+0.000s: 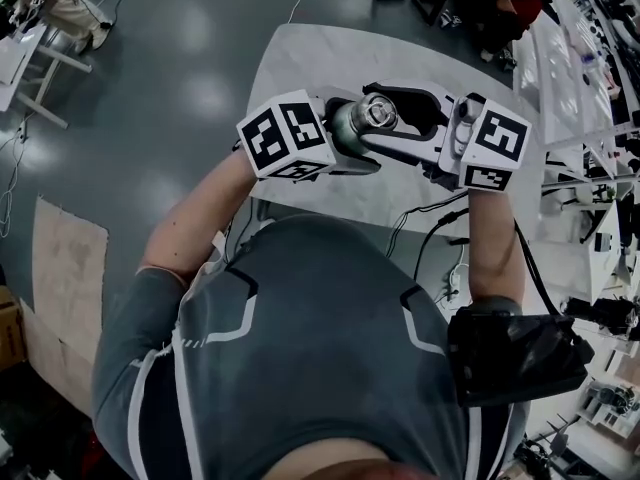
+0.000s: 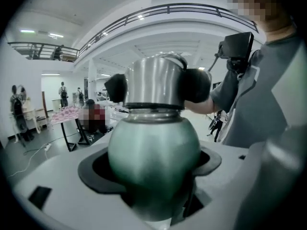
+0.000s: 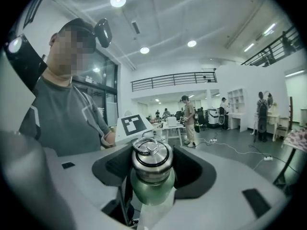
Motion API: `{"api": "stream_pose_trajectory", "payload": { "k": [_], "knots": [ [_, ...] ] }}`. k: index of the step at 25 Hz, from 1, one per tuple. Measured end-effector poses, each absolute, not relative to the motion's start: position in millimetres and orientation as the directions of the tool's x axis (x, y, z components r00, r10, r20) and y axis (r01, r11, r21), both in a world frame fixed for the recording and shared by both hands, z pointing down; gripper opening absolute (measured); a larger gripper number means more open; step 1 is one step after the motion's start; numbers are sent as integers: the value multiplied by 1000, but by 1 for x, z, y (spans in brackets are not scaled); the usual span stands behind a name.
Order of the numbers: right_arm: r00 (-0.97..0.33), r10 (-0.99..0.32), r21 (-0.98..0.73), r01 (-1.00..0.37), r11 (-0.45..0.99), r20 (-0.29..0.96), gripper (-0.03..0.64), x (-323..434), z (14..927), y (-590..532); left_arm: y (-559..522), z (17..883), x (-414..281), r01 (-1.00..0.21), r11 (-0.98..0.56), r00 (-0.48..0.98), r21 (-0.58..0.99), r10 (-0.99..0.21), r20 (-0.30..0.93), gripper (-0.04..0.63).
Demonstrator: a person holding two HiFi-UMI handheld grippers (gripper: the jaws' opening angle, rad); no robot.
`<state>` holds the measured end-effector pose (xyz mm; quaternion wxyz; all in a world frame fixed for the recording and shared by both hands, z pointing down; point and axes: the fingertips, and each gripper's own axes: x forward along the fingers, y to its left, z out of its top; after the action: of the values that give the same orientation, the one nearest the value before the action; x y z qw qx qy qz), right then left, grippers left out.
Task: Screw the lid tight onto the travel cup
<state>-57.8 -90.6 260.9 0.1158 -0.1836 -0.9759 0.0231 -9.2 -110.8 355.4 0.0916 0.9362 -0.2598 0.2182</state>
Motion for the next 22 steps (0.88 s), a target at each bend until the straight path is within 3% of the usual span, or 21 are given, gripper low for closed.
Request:
{"api": "stream_pose_trajectory", "payload": {
  "k": [7, 11, 14, 22],
  "knots": [
    [-967, 153, -209, 110, 972, 205, 278, -66, 273, -111, -126, 369, -23, -640, -767, 674, 36, -539, 505, 402],
    [-966, 109, -220, 56, 974, 236, 278, -68, 271, -111, -126, 366, -26, -644, -765, 660, 15, -546, 516, 402],
    [-963, 159, -225, 109, 968, 219, 278, -65, 266, -106, -121, 361, -20, -602, -798, 696, 14, -516, 498, 402],
    [-865, 461, -161, 435, 886, 197, 278, -55, 255, -79, -98, 347, -3, -431, -902, 816, 27, -377, 438, 402]
  ]
}}
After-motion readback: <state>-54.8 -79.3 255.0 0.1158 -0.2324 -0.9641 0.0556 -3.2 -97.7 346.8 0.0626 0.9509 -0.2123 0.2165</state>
